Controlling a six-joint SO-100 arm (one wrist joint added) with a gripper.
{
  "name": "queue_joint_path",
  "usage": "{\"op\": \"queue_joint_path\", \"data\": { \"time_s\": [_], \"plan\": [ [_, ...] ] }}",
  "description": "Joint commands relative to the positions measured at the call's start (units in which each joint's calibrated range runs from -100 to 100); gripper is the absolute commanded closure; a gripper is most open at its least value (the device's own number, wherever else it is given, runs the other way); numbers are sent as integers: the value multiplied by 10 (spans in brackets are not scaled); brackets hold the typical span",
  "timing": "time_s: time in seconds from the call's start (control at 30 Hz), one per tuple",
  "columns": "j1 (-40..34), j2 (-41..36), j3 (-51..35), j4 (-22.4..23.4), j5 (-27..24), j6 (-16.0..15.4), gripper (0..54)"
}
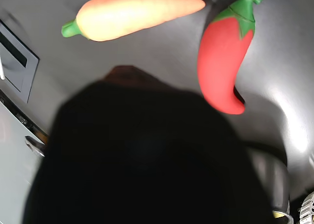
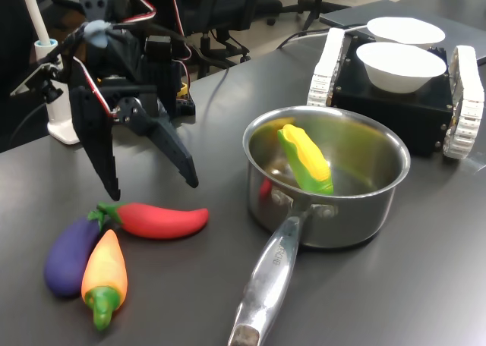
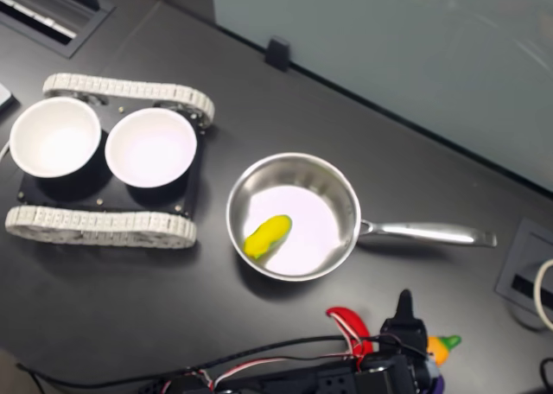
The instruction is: Pick up the carrot and place them in the pan
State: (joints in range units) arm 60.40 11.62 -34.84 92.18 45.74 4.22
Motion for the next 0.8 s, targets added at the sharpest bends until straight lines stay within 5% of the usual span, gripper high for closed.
{"op": "queue_joint_path", "data": {
  "time_s": [0.0, 0.77],
  "plan": [
    [20, -11, -20, -26, 19, -8, 113],
    [84, 34, -35, -28, 83, -7, 99]
  ]
}}
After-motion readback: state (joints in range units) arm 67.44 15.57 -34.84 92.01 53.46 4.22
